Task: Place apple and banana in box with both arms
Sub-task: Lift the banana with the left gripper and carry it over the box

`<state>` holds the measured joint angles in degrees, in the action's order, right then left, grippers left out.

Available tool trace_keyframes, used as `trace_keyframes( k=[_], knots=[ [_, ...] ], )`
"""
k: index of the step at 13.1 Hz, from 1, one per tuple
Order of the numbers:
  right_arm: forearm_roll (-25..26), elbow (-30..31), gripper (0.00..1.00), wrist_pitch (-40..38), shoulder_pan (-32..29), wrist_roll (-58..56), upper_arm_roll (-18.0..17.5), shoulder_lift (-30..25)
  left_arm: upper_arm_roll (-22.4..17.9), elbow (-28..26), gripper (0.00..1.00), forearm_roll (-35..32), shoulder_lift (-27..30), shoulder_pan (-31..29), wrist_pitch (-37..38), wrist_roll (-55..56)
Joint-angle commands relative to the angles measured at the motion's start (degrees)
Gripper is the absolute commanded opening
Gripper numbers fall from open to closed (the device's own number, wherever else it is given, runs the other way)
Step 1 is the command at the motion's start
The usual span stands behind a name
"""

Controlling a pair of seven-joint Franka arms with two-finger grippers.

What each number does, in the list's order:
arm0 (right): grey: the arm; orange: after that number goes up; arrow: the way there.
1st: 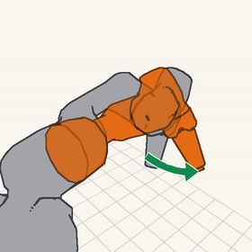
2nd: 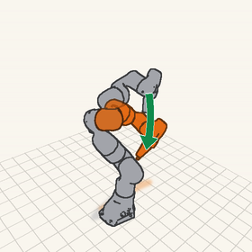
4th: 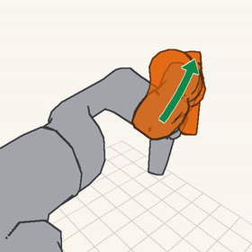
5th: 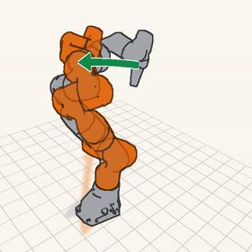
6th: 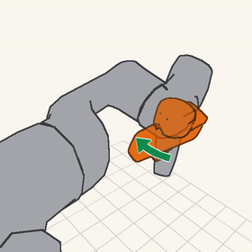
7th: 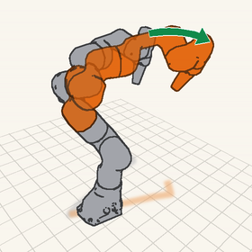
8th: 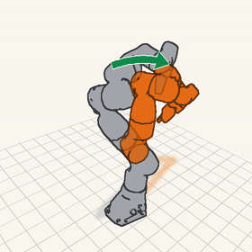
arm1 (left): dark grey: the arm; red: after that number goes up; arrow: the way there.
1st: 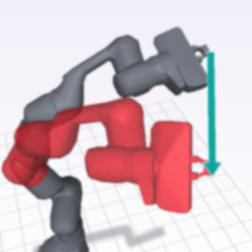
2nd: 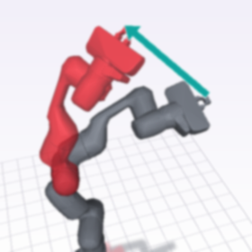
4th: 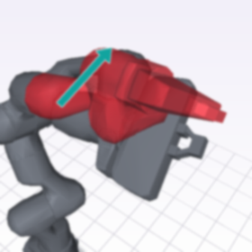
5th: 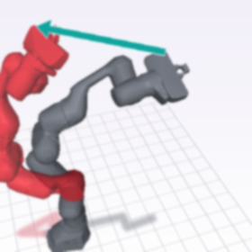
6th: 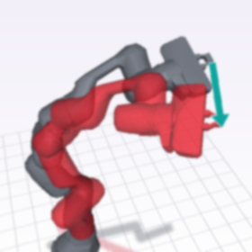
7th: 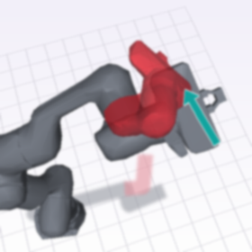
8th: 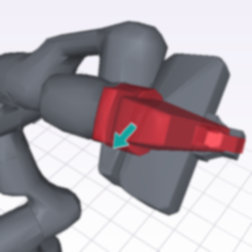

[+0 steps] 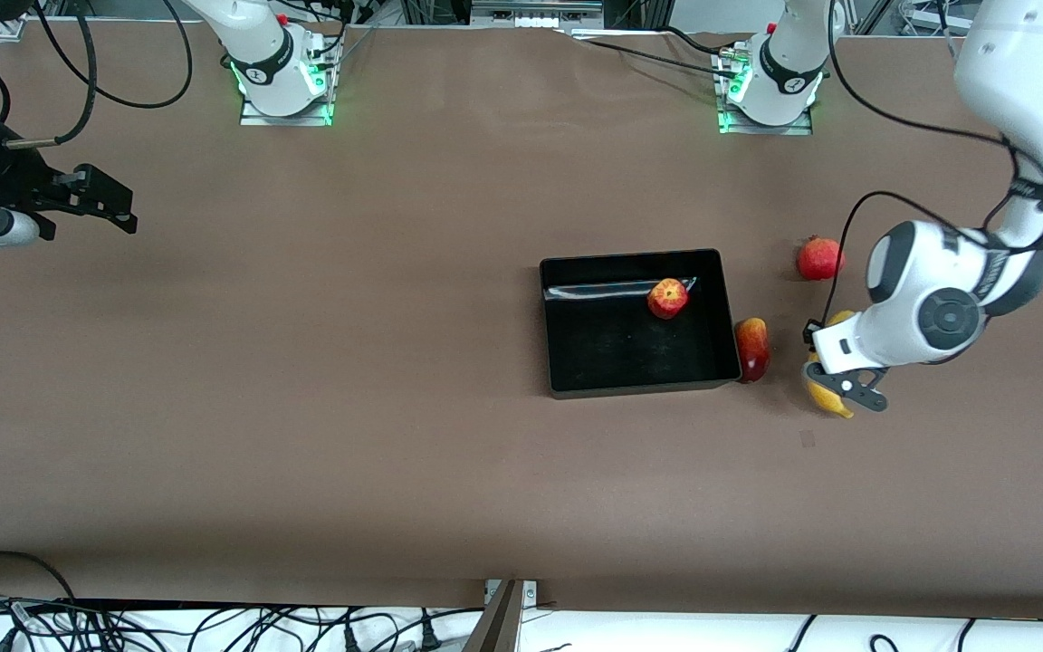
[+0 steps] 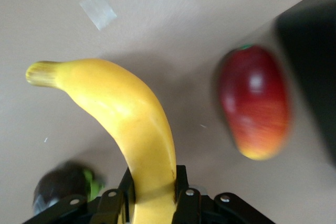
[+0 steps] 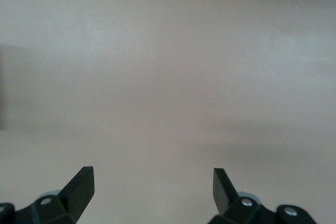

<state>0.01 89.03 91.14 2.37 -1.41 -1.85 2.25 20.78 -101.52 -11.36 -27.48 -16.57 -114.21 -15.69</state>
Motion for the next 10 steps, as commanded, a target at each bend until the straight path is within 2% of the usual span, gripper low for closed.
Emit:
trace_keyframes(
  k=[1, 5, 8, 10],
  knots=[
    [0.6, -1.3, 1.0, -0.4, -0.4, -0.7, -0.3, 0.5, 0.7, 11.1, 0.0, 8.9, 0.4, 3.2, 13.9, 5.5],
    [0.6, -1.3, 1.0, -0.3, -0.4, -0.7, -0.3, 0.5, 0.6, 12.1, 0.0, 11.3, 0.0, 16.4, 13.8, 31.6],
    [0.6, -1.3, 1.0, -0.3, -0.5, -0.7, -0.3, 0.5, 0.6, 12.1, 0.0, 11.4, -3.0, 24.4, 7.2, 44.5],
    [0.5, -1.3, 1.0, -0.3, -0.5, -0.7, -0.3, 0.5, 0.5, 12.1, 0.0, 11.2, -5.6, 27.5, 2.9, 50.2]
  ],
)
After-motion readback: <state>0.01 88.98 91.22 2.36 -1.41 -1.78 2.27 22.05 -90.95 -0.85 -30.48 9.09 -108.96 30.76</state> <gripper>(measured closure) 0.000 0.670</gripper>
